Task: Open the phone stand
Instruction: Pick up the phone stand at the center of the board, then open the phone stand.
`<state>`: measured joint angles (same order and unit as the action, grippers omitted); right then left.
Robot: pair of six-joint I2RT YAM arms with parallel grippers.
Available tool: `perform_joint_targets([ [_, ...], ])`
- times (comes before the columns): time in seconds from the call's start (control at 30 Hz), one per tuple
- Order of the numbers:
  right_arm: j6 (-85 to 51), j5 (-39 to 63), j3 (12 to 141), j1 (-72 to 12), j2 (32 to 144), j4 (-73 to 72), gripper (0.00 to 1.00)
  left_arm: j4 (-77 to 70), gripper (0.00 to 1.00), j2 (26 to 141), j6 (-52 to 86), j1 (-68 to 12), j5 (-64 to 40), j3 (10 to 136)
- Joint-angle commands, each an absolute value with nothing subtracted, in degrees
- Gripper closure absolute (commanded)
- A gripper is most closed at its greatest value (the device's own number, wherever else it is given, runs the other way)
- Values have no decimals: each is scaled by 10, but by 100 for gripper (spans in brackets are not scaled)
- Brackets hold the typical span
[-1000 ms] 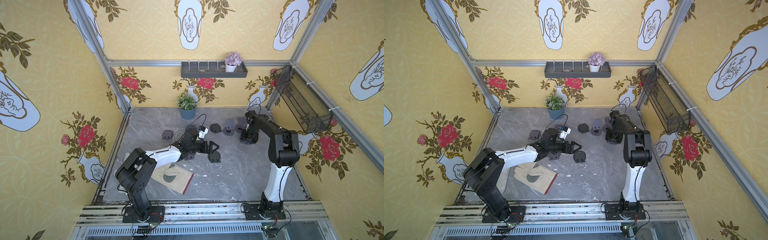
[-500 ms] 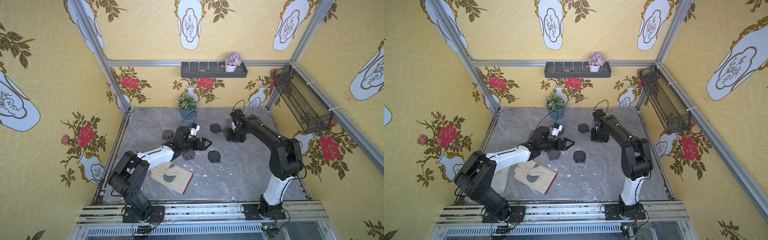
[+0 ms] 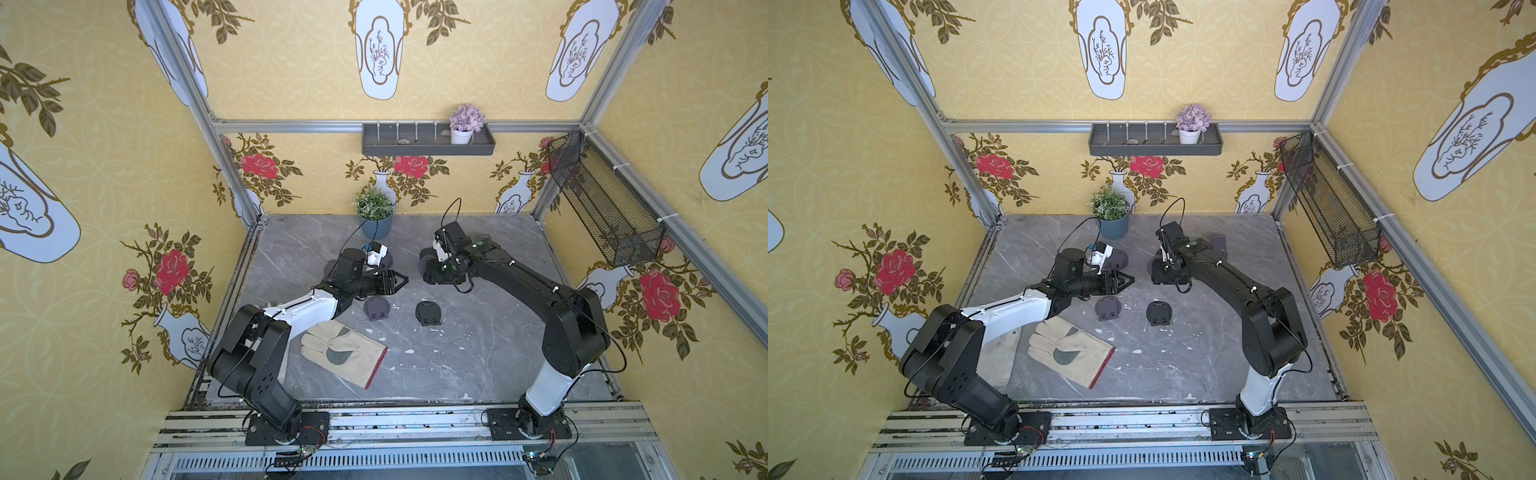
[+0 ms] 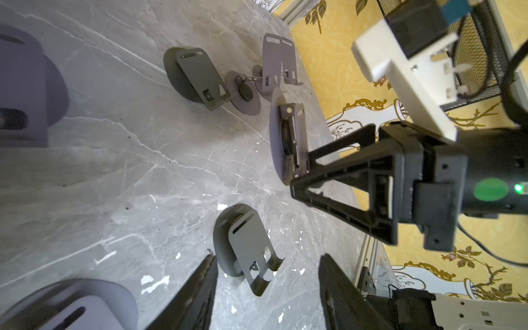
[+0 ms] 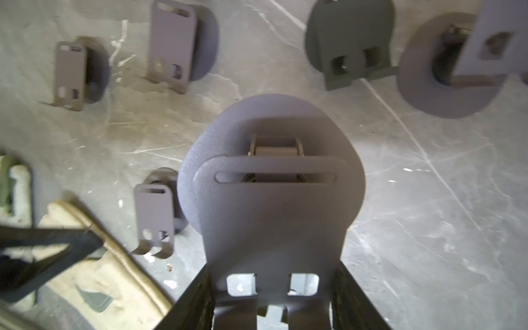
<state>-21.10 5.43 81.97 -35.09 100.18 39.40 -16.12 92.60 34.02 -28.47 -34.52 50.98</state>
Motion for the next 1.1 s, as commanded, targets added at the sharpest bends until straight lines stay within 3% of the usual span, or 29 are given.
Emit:
perform_joint_targets([
  [0.0, -202, 60, 830, -369, 1007, 357, 50, -173, 39, 926, 334, -276, -358, 508],
  [0.6, -175, 58, 904, -438, 1042, 358, 51, -173, 44, 940, 317, -196, -390, 511],
  [1.07, -161, 58, 942, -454, 1073, 373, 50, -178, 43, 946, 314, -188, -401, 518],
])
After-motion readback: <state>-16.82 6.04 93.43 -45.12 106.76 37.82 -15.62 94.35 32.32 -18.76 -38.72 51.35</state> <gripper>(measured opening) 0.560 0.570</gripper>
